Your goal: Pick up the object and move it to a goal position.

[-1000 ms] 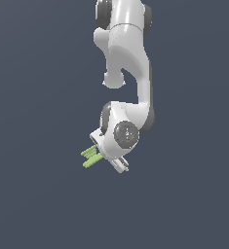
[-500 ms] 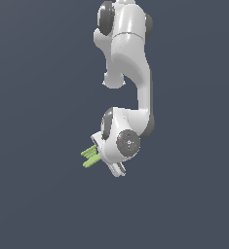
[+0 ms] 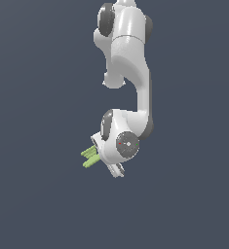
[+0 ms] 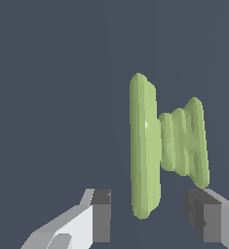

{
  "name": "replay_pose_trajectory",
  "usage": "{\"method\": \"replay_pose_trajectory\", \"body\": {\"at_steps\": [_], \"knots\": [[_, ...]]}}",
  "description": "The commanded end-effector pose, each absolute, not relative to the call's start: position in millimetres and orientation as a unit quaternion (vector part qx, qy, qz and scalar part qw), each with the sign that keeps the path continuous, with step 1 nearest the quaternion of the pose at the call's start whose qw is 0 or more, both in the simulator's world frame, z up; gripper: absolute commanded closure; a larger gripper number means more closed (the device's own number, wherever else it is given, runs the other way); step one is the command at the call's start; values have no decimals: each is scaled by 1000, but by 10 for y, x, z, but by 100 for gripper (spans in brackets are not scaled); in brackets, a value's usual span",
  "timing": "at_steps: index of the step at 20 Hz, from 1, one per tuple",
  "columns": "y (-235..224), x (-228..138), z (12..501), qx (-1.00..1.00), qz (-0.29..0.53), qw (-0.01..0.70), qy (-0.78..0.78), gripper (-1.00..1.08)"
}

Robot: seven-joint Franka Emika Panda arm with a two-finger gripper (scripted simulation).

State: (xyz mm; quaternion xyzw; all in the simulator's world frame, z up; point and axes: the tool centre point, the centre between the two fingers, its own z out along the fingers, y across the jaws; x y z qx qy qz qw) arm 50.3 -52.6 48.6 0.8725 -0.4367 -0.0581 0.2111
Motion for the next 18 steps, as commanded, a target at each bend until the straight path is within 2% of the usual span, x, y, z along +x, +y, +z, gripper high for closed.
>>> {"method": "replay_pose_trajectory", "body": {"at_steps": [1, 7, 8, 18], "knots": [[-559, 472, 399, 872, -58, 212, -437, -20], [-600, 431, 285, 872, -58, 212, -438, -20], [-600, 431, 285, 872, -58, 212, -438, 108], [-600, 430, 286, 872, -58, 212, -438, 108]]}}
